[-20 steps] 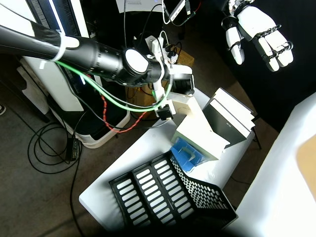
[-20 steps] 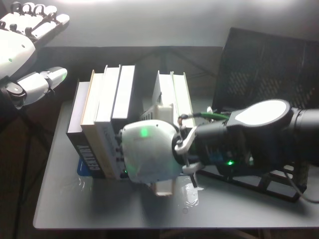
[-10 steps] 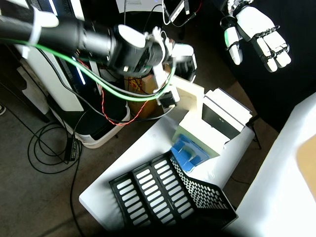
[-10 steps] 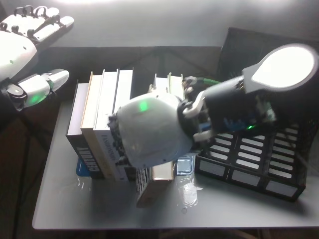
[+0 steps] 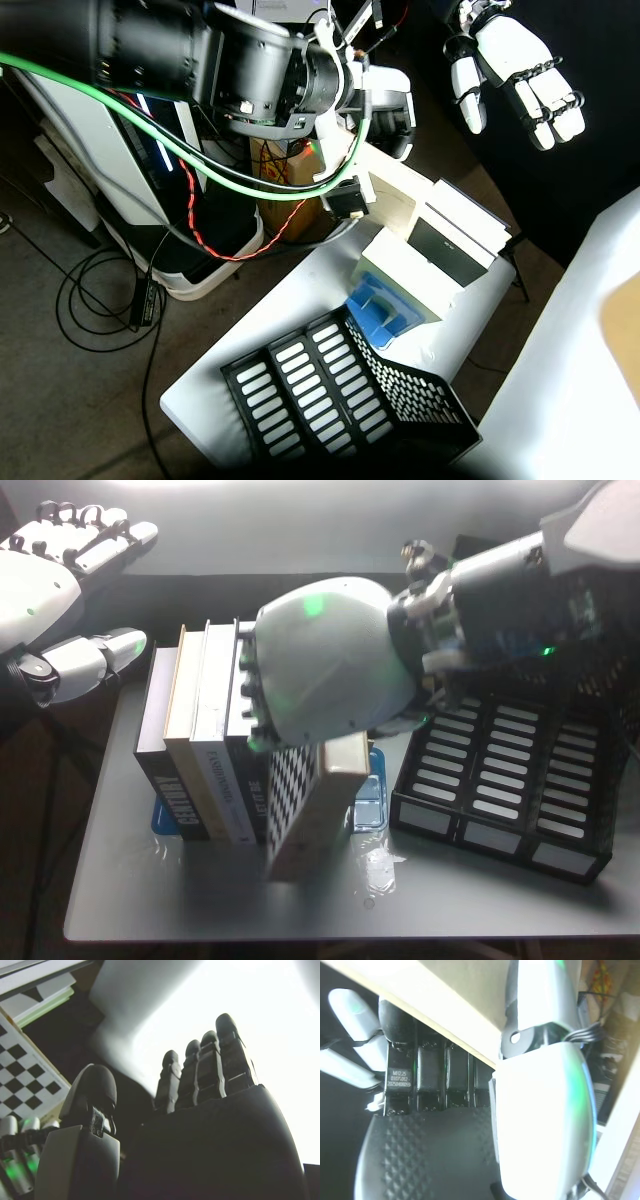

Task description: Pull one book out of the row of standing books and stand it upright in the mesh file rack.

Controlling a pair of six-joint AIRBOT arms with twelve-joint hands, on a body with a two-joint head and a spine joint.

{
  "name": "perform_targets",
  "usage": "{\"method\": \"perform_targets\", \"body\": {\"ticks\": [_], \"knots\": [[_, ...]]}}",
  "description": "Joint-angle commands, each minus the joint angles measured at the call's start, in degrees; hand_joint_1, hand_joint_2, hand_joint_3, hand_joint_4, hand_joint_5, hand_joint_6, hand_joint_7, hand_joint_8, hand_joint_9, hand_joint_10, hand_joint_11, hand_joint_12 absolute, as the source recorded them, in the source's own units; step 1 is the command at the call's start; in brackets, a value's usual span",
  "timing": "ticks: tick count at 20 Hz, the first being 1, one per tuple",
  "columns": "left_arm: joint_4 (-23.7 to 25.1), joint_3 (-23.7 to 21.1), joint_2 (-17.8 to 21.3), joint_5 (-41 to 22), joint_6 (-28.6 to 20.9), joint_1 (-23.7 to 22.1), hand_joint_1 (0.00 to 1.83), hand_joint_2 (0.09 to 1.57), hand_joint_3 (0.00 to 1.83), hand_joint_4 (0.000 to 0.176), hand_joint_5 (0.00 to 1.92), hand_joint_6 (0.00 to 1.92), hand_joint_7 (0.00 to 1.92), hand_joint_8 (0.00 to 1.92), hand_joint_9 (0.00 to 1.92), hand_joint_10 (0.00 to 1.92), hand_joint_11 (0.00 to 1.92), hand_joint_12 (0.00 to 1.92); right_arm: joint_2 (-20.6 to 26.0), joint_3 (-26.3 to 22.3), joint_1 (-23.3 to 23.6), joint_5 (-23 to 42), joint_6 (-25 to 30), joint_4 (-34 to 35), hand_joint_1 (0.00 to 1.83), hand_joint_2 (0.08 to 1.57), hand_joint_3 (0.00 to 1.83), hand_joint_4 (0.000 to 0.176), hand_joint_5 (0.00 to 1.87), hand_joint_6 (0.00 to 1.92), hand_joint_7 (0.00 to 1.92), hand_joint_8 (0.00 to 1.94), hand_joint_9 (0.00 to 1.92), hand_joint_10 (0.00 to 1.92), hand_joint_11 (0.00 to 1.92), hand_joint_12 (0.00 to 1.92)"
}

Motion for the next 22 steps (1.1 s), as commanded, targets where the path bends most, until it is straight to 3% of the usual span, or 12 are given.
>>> {"method": "perform_targets", "body": {"ticks": [1,2,5,7,11,12,13,15,16,20,21,22], "knots": [[-0.47,0.07,0.39,-7.06,-0.10,-0.43,0.37,1.43,0.00,0.071,0.09,0.00,0.00,0.00,0.00,0.00,0.00,0.09,0.88,0.20,1.28,-1.32,0.60,0.21,1.23,1.16,0.02,0.000,0.85,1.04,0.93,1.34,1.03,1.62,1.04,1.92],[-0.41,0.05,0.38,-7.13,-0.10,-0.48,0.41,1.43,0.00,0.062,0.09,0.00,0.00,0.00,0.00,0.00,0.00,0.03,1.53,0.20,2.36,-1.17,2.36,-0.61,1.35,1.18,0.01,0.000,0.75,1.24,0.84,1.17,0.85,1.48,0.80,1.89],[-0.40,0.00,0.35,-7.21,-0.13,-0.68,0.38,1.43,0.00,0.058,0.08,0.00,0.00,0.00,0.00,0.00,0.01,0.02,3.10,0.16,4.82,-1.10,5.79,-2.51,1.35,1.21,0.00,0.000,0.64,1.37,0.83,1.21,0.81,1.47,0.59,1.74],[-0.40,-0.04,0.35,-7.29,-0.14,-0.68,0.26,1.42,0.00,0.046,0.07,0.00,0.00,0.00,0.00,0.00,0.00,0.09,3.97,0.07,6.44,-1.09,8.24,-4.55,1.34,1.23,0.00,0.000,0.63,1.35,0.80,1.30,0.77,1.55,0.68,1.75],[-0.40,-0.16,0.37,-7.47,-0.24,-0.79,0.37,1.42,0.00,0.037,0.07,0.00,0.00,0.00,0.00,0.00,0.01,0.01,6.61,-0.83,9.55,-1.04,12.14,-6.88,1.20,1.22,0.00,0.000,0.73,1.25,0.87,1.39,0.93,1.51,0.81,1.85],[-0.40,-0.15,0.38,-7.48,-0.23,-0.79,0.37,1.42,0.00,0.040,0.07,0.00,0.00,0.00,0.00,0.00,0.01,0.01,7.16,-1.07,10.15,-1.03,13.04,-7.90,1.15,1.20,0.00,0.000,0.82,1.22,1.11,1.77,1.22,1.84,1.22,1.91],[-0.40,-0.14,0.37,-7.46,-0.23,-0.80,0.36,1.42,0.00,0.043,0.06,0.00,0.00,0.00,0.00,0.00,0.01,0.01,7.83,-1.38,10.51,-1.03,14.02,-8.89,1.20,1.23,0.01,0.000,0.76,1.12,0.86,1.64,1.01,1.82,0.94,1.92],[-0.41,-0.16,0.35,-7.37,-0.23,-1.04,0.30,1.42,0.00,0.056,0.05,0.00,0.00,0.00,0.00,0.00,0.02,0.03,9.58,-2.15,11.47,-1.01,17.20,-11.87,1.23,1.21,0.00,0.000,0.77,1.09,0.90,1.44,0.97,1.56,0.84,1.88],[-0.41,-0.20,0.36,-7.38,-0.23,-1.12,0.34,1.42,0.00,0.038,0.06,0.00,0.00,0.00,0.00,0.00,0.00,0.16,10.23,-2.38,11.87,-1.00,18.14,-12.49,1.22,1.22,0.00,0.000,0.78,1.04,0.83,1.56,1.03,1.74,0.98,1.91],[-0.66,-0.30,0.42,-7.10,-0.24,-1.14,0.36,1.42,0.00,0.052,0.06,0.00,0.00,0.00,0.00,0.00,0.00,0.24,12.69,-3.12,12.53,-1.12,20.64,-15.01,1.23,1.21,0.00,0.000,0.79,1.08,0.87,1.47,0.97,1.63,0.92,1.91],[-0.74,-0.31,0.36,-7.11,-0.23,-1.14,0.35,1.42,0.00,0.056,0.06,0.00,0.00,0.00,0.00,0.00,0.00,0.20,13.09,-3.22,12.53,-1.25,21.79,-16.26,1.22,1.24,0.01,0.000,0.74,1.10,0.81,1.60,1.02,1.80,1.01,1.92],[-0.82,-0.32,0.33,-7.11,-0.23,-1.13,0.36,1.42,0.00,0.052,0.07,0.00,0.00,0.00,0.00,0.00,0.00,0.23,13.48,-3.29,12.53,-1.32,22.76,-17.27,1.21,1.24,0.00,0.000,0.72,1.13,0.80,1.60,0.96,1.79,0.91,1.92]]}}
